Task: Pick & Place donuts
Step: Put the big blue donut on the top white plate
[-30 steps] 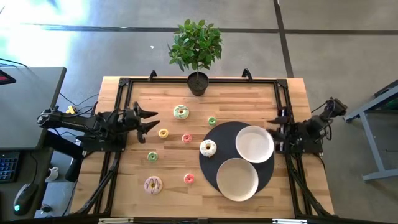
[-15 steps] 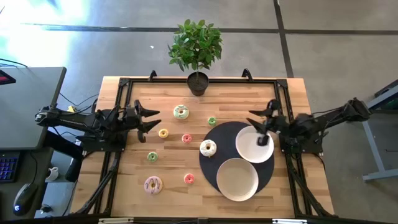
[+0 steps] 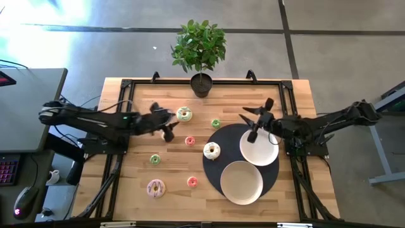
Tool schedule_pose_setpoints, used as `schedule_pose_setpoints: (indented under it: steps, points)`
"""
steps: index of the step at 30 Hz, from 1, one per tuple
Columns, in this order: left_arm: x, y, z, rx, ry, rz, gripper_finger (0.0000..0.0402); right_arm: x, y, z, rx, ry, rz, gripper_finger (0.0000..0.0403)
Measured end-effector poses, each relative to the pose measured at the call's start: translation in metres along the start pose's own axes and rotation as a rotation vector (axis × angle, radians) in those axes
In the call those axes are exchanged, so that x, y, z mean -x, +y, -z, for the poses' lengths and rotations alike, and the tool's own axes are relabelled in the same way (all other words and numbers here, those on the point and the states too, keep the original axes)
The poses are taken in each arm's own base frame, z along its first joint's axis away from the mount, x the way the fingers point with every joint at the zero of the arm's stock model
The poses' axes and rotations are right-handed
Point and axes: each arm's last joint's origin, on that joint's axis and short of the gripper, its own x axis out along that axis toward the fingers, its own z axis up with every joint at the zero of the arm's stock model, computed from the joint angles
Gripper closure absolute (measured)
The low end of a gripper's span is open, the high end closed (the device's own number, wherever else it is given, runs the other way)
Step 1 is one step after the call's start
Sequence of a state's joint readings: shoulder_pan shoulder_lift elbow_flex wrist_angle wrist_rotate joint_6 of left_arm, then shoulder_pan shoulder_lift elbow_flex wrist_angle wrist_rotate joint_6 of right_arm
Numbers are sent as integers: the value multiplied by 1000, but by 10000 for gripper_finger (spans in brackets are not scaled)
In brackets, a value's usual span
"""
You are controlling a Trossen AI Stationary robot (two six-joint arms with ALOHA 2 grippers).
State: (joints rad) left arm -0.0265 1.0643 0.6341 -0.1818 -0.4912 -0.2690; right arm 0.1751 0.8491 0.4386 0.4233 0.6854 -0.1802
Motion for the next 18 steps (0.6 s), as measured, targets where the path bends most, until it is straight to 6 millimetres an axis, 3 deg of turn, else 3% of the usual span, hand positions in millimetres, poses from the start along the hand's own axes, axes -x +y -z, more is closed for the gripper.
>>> schedule_pose_setpoints:
  steps: [9, 18]
  points:
    - [-89, 20, 3, 41, 274, -62, 213, 1, -1, 2, 21, 22, -4, 262]
    - [-143, 26, 19, 54, 432, -78, 214, 1, -1, 3, 1, 33, -7, 262]
